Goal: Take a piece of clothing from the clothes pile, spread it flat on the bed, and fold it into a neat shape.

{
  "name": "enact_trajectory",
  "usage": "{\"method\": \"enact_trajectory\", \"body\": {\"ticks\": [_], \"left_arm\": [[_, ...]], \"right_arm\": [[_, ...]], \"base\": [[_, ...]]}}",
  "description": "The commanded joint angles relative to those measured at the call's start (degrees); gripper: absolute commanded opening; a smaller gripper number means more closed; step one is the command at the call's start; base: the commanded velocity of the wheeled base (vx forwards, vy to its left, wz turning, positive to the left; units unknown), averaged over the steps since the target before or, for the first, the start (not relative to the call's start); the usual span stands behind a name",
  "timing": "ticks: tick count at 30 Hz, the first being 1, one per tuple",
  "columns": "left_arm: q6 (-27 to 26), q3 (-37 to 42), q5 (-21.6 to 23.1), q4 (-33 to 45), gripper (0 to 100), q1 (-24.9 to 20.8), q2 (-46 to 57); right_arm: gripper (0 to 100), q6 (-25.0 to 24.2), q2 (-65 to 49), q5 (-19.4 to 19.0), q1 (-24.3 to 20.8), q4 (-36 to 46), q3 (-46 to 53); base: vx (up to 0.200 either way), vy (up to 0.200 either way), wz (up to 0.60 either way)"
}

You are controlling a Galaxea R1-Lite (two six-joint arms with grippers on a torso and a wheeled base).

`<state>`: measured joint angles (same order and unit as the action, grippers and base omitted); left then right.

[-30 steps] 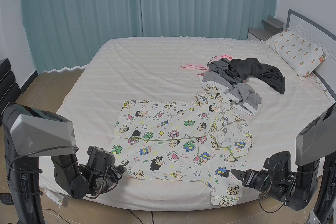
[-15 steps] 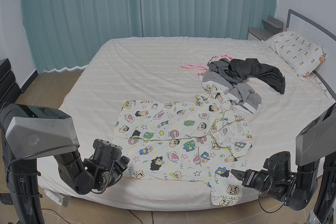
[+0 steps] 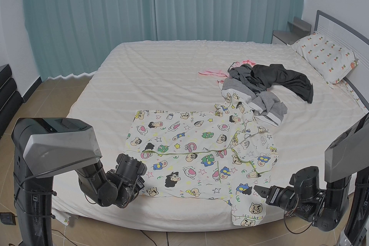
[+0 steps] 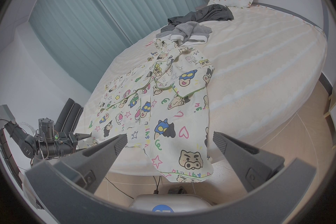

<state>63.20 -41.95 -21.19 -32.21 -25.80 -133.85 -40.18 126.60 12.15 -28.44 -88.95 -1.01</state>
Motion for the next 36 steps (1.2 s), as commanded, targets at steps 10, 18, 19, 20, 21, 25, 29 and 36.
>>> {"method": "enact_trajectory", "body": {"ticks": [10, 18, 19, 20, 21, 25, 29, 36], "left_arm": [[0.4, -1.2, -5.7, 0.2, 0, 2.7, -0.5], [-0.3, 5.1, -5.7, -12.5, 0, 2.2, -0.9], [-0.4, 5.7, -5.7, -14.3, 0, 2.2, -1.0], [-0.5, 6.3, -5.7, -16.0, 0, 2.2, -1.1], [-0.5, 6.9, -5.7, -17.4, 0, 2.3, -1.2], [-0.5, 8.1, -5.7, -21.3, 0, 3.7, -1.4], [-0.4, 9.5, -5.7, -24.6, 0, 5.4, -1.4], [-0.6, 11.8, -5.6, -30.9, 0, 6.6, -2.7]], "right_arm": [[100, 4.0, 3.3, -0.7, -0.6, 0.0, 0.9], [100, 8.4, 13.0, -3.8, -0.7, -0.4, 0.9], [100, 8.9, 14.0, -4.2, -0.7, -0.5, 1.0], [100, 9.6, 15.0, -4.8, -0.6, -0.5, 1.0], [100, 10.2, 15.7, -5.4, -0.5, -0.5, 0.9], [100, 11.3, 17.6, -6.4, -0.1, -0.5, 0.0], [100, 12.5, 18.3, -6.4, 0.1, -0.5, -2.2], [100, 12.7, 19.1, -6.8, -0.3, -0.5, -5.3]], "base": [[0.000, 0.000, 0.00], [0.000, 0.000, 0.00], [0.000, 0.000, 0.00], [0.000, 0.000, 0.00], [0.000, 0.000, 0.00], [0.000, 0.000, 0.00], [0.000, 0.000, 0.00], [0.000, 0.000, 0.00]]}}
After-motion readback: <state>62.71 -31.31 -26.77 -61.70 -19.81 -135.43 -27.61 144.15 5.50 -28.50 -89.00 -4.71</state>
